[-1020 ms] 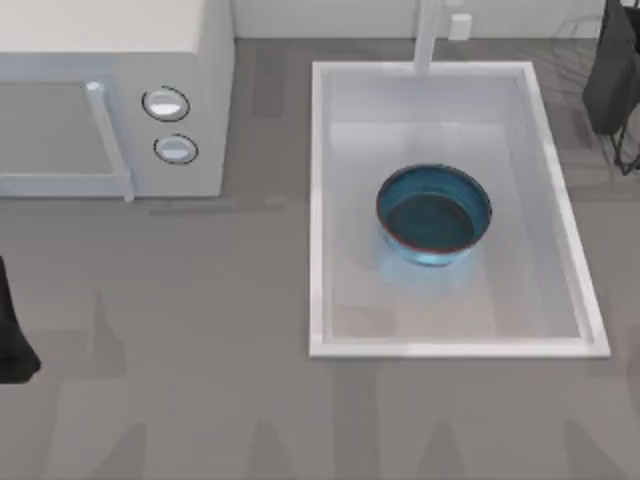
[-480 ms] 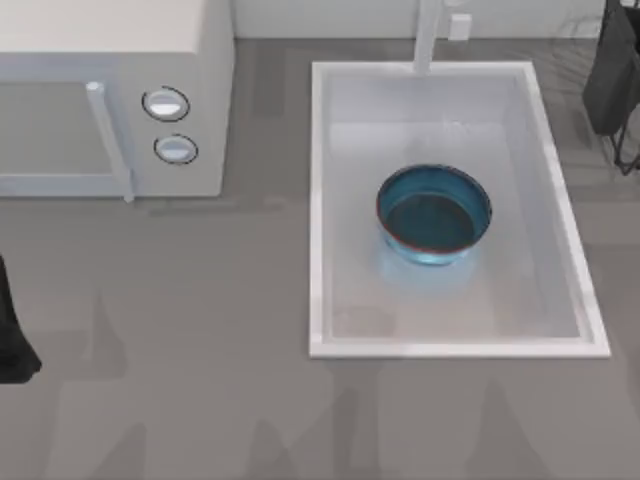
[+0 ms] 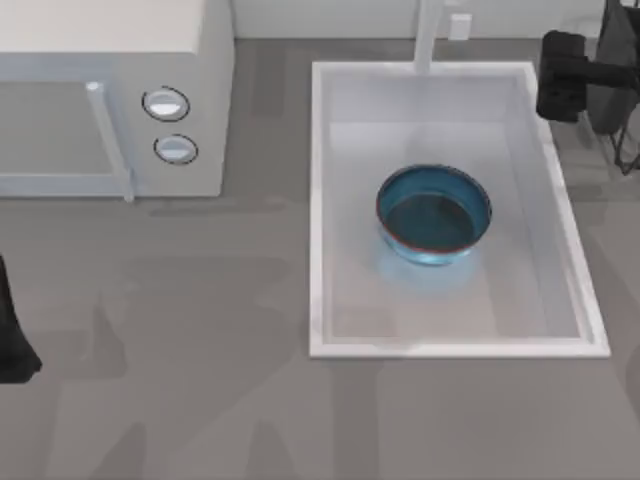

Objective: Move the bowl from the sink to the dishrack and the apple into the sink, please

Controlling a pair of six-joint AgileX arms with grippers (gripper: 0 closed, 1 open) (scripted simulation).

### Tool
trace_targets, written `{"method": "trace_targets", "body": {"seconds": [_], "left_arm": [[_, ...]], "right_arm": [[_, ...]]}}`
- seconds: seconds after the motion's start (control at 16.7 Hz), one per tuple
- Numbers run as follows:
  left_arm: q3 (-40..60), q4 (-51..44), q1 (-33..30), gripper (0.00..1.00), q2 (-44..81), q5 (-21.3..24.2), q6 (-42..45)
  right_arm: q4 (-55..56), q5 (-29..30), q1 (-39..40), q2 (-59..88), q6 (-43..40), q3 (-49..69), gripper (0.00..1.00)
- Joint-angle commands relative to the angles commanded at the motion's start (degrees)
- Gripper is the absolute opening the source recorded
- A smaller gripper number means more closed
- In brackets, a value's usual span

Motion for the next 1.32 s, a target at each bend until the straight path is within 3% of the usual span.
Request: {"method": "trace_targets", "body": {"seconds": [0.42,0.72,0.96,1.32], "left_arm": [[0.0,0.0,0.0,1.0,0.0,0.0,0.0],[0.0,0.0,0.0,1.0,0.0,0.0,0.0],[0.0,0.0,0.0,1.0,0.0,0.0,0.0],[0.0,0.0,0.0,1.0,0.0,0.0,0.0]], "right_arm": [[-16.76,2.07,7.9,40.61,5.88,39.75,1.0],[-22.6,3.14,11.64,59.53,8.17,59.88,1.0],[-23.97,3.48,12.86,65.48,8.84,66.31,1.0],[-23.7,3.42,12.57,65.67,8.76,66.15,1.0]]}}
